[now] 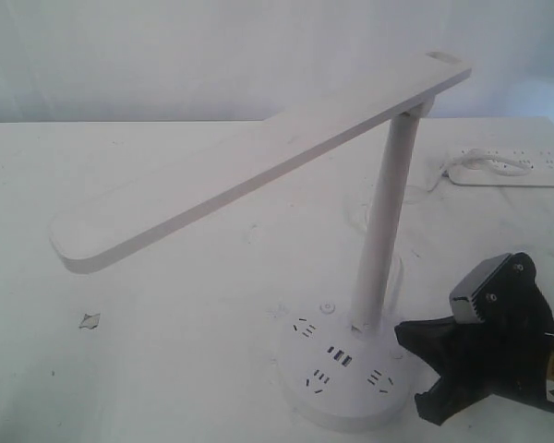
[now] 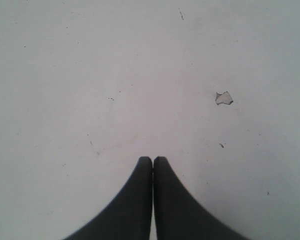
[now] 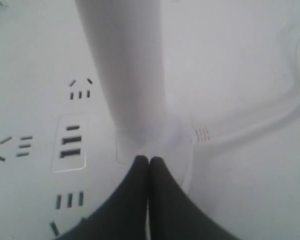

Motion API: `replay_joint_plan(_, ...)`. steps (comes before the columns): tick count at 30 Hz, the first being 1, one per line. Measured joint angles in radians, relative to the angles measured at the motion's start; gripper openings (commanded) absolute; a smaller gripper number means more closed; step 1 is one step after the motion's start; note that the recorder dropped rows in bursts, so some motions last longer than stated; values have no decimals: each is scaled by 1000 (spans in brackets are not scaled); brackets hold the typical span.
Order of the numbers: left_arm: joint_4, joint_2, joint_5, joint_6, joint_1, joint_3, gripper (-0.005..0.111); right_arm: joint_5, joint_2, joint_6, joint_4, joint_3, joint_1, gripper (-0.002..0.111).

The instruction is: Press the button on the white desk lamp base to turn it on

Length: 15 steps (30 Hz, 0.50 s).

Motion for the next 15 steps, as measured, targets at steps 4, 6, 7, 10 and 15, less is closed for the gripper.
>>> replay_joint_plan(4, 0, 0, 0, 0, 0, 0, 0, 17, 0, 35, -25, 0, 0, 0)
replay_joint_plan(6, 0, 0, 0, 0, 0, 0, 0, 19, 0, 51, -50, 0, 0, 0)
replay_joint_plan(7, 0, 0, 0, 0, 0, 0, 0, 20, 0, 56, -62, 0, 0, 0)
replay_joint_plan(10, 0, 0, 0, 0, 0, 0, 0, 20, 0, 68, -84, 0, 0, 0)
replay_joint_plan(15, 0, 0, 0, 0, 0, 0, 0, 20, 0, 72, -91, 0, 0, 0)
